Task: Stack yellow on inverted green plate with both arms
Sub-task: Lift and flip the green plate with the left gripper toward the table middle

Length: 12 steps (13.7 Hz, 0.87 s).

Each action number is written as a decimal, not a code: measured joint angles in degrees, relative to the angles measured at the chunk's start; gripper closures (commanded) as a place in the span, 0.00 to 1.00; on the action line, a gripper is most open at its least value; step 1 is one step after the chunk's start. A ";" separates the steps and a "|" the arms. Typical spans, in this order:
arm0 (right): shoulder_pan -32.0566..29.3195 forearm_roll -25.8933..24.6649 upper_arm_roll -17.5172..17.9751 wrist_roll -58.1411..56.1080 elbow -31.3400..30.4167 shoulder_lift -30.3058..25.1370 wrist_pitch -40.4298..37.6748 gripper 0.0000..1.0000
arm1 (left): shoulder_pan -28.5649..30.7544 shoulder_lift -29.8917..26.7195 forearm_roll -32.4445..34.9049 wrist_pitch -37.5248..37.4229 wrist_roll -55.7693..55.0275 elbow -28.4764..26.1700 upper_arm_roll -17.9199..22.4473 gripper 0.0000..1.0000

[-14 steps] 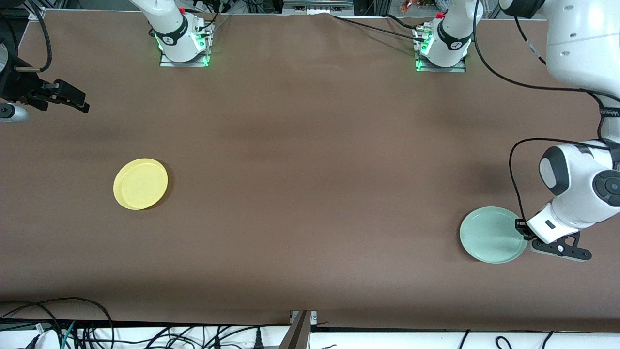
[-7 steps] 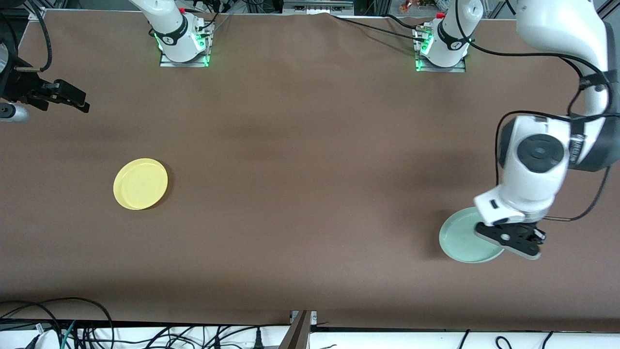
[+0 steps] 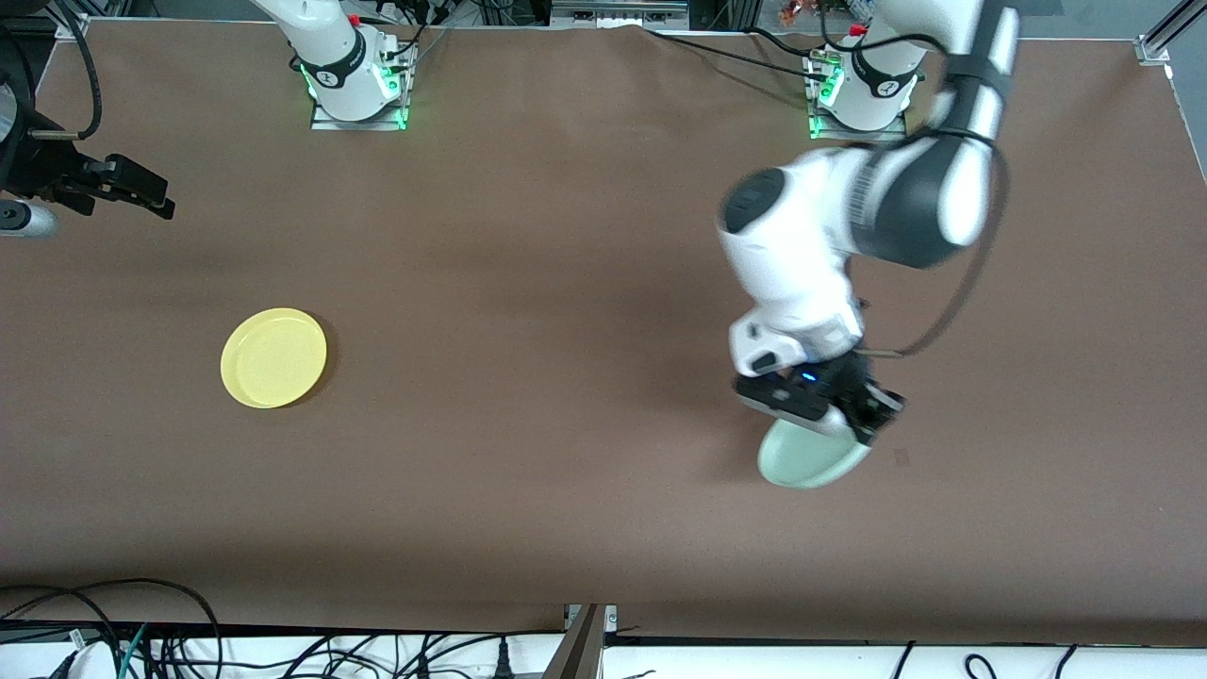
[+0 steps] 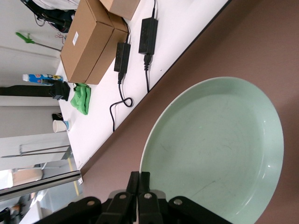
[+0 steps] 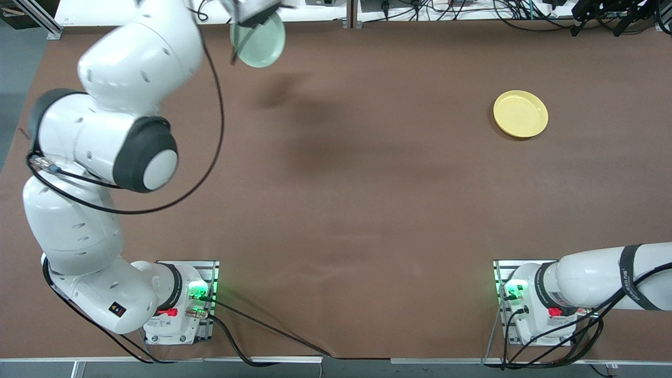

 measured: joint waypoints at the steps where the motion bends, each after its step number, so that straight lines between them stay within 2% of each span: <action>1: 0.00 0.00 0.00 0.00 0.00 0.00 0.00 0.00 | -2.76 0.93 2.11 -1.48 -4.54 0.16 0.04 1.00; 5: 0.00 0.00 0.01 0.00 0.00 0.00 -0.01 0.00 | -10.04 6.17 8.86 -6.29 -17.73 3.14 0.16 1.00; 7: 0.00 0.00 0.01 0.00 0.00 0.00 -0.02 0.00 | -13.29 9.76 15.01 -8.90 -22.65 5.08 0.16 1.00; 12: -0.02 0.00 -0.10 0.00 0.01 -0.01 -2.40 0.00 | -22.58 21.95 24.84 -17.43 -30.52 12.12 0.75 1.00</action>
